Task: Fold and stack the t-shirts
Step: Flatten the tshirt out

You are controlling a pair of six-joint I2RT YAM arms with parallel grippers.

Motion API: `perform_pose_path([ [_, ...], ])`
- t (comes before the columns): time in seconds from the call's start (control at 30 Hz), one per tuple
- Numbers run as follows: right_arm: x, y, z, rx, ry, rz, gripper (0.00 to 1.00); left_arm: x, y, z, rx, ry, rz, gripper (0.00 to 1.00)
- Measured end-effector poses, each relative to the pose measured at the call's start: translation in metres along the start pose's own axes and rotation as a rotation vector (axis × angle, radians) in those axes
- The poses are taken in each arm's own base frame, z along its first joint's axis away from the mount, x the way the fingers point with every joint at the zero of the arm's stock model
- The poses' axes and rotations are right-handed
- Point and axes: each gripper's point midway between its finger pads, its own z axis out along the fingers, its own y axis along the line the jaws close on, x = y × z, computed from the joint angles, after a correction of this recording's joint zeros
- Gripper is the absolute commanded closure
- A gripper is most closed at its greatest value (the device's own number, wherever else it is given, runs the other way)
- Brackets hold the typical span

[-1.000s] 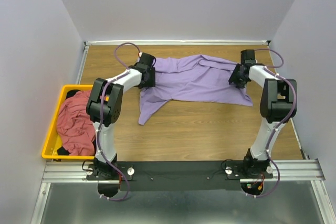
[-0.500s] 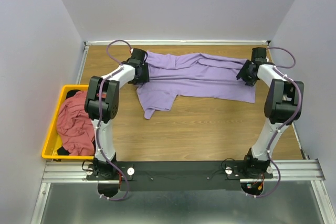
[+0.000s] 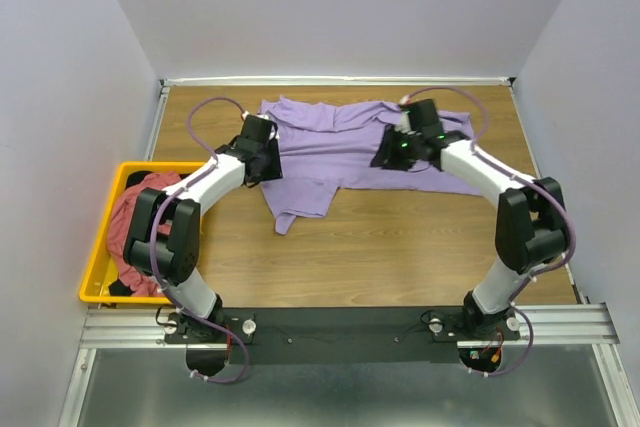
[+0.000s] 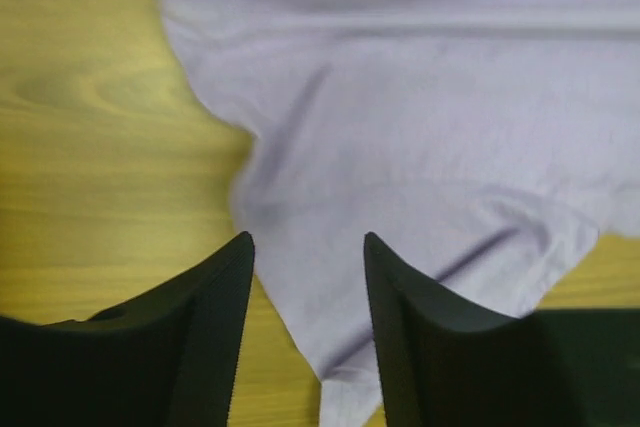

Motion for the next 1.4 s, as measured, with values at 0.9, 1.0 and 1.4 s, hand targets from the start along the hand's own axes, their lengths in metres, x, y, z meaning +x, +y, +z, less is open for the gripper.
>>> perform_pose_path([
  [0.9, 0.178, 0.118, 0.063, -0.299, 0.397, -0.186, 0.76, 0.061, -0.006, 0.034, 0.004, 0.110, 0.005, 0.66],
  [1.0, 0.182, 0.105, 0.053, -0.257, 0.399, -0.208, 0.74, 0.056, -0.004, 0.037, -0.014, 0.103, 0.011, 0.66],
  [1.4, 0.148, 0.095, 0.006, -0.147, 0.298, -0.299, 0.24, 0.049, 0.002, 0.016, -0.060, 0.100, 0.033, 0.31],
])
